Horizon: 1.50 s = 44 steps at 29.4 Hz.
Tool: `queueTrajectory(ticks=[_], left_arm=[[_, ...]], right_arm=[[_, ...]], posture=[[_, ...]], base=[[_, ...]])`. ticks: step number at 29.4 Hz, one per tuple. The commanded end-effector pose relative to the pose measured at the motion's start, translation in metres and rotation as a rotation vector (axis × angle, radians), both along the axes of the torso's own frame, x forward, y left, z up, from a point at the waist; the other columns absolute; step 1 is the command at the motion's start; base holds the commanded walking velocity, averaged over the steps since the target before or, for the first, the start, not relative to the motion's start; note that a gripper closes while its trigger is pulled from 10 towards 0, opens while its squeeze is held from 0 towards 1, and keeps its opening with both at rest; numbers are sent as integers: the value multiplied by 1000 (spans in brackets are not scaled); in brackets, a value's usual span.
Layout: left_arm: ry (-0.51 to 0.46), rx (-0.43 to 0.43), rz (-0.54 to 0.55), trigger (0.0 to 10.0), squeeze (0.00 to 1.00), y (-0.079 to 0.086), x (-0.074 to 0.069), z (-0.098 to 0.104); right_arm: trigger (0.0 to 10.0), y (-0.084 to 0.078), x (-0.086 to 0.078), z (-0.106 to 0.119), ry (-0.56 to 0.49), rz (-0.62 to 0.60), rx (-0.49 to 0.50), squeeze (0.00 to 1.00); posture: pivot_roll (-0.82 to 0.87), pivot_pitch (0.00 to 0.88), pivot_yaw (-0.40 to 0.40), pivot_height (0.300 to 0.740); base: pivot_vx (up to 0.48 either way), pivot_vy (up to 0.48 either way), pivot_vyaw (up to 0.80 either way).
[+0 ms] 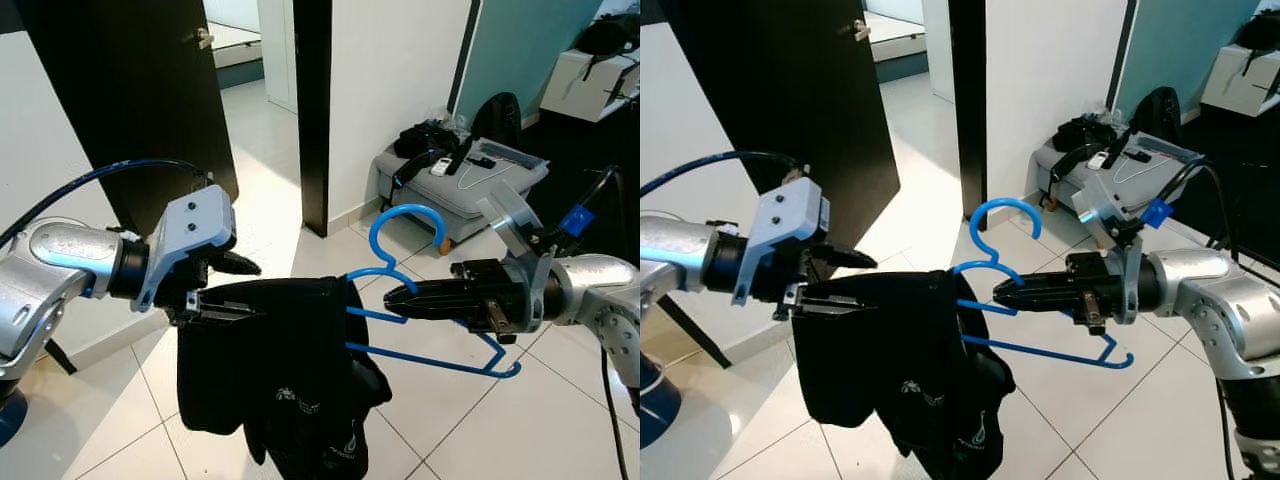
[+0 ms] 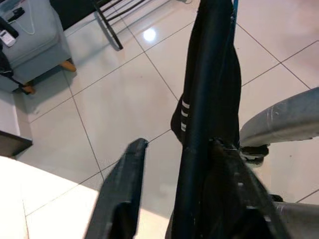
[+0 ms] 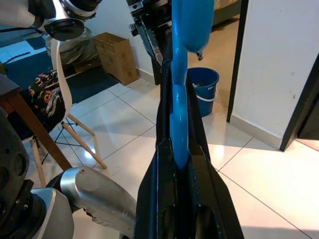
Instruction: Hang hanger
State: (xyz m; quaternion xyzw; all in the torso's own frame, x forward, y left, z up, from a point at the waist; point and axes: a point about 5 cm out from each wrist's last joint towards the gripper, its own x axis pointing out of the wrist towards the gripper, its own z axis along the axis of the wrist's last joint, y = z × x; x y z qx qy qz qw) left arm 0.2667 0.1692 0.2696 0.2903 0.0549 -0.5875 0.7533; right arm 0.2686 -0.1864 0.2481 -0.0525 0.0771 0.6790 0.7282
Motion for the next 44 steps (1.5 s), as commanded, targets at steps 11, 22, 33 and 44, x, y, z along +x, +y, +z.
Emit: queueTrajectory(ticks=[11,22,33,44], left_arm=[[44,26,-38,0,0,0,-2,-6],[24,8,-39,0,0,1,1,-1],[-28,-4,14,0,0,11,11,11],[-173,19,136,0,0,42,23,35]], right_arm=[[10000,8,-2,4,-35,45,13,0],[10000,9,1,5,-67,26,33,231],[10000,-10,7,3,-90,-81,36,1000],[10000,-75,2,16,-146,-398,66,1000]], posture=[[-18,0,54,731],[-21,0,57,731],[-23,0,59,731],[-41,0,71,731]], base=[[0,0,0],[0,0,0],[0,0,0],[0,0,0]])
